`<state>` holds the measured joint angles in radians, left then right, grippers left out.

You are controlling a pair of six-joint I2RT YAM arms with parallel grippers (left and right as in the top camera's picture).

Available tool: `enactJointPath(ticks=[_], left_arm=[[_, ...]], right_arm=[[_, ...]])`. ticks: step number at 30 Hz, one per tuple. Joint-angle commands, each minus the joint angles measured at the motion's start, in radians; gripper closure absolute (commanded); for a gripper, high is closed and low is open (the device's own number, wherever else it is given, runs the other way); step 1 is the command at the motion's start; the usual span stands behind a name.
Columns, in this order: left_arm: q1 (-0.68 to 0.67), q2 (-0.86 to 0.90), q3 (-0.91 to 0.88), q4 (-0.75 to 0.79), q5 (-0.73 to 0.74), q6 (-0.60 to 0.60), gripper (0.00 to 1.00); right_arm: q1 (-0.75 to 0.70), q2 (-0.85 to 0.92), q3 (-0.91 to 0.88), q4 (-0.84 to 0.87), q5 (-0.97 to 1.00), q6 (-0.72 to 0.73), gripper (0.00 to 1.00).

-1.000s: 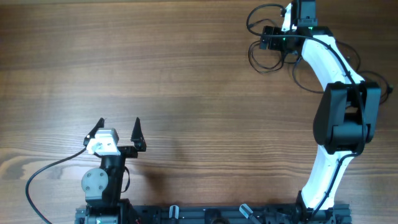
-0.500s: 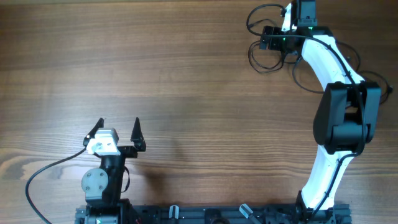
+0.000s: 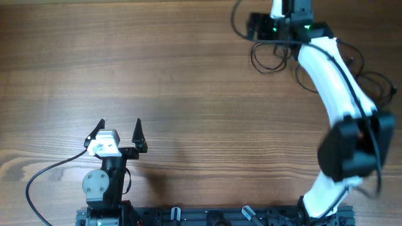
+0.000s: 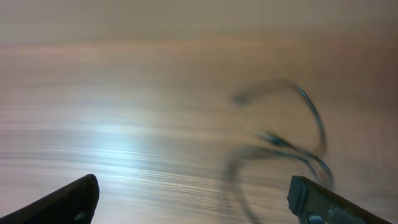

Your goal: Untangle cables

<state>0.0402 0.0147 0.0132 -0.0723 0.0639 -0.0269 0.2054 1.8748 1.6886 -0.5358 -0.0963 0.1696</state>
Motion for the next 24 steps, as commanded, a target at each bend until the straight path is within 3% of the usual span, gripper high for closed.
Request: enactJointPath(ticks=[1,17,24], left_arm=[[-0.005,-0.009,-0.008,-0.003,-0.017,0.019,0.00],[-0.005,-0.009,-0.008,-0.003,-0.017,0.019,0.00],[-0.005,-0.009,-0.008,-0.003,-0.017,0.020,0.00]], right_arm=[[0.063,-0.206,0.003,0.003,0.004,-0.010,0.00],[0.068,-0.807,0.003,-0.014,0.004,-0.010,0.00],[0.068,-0.958,0.003,-0.287,0.004,-0.010,0.00]])
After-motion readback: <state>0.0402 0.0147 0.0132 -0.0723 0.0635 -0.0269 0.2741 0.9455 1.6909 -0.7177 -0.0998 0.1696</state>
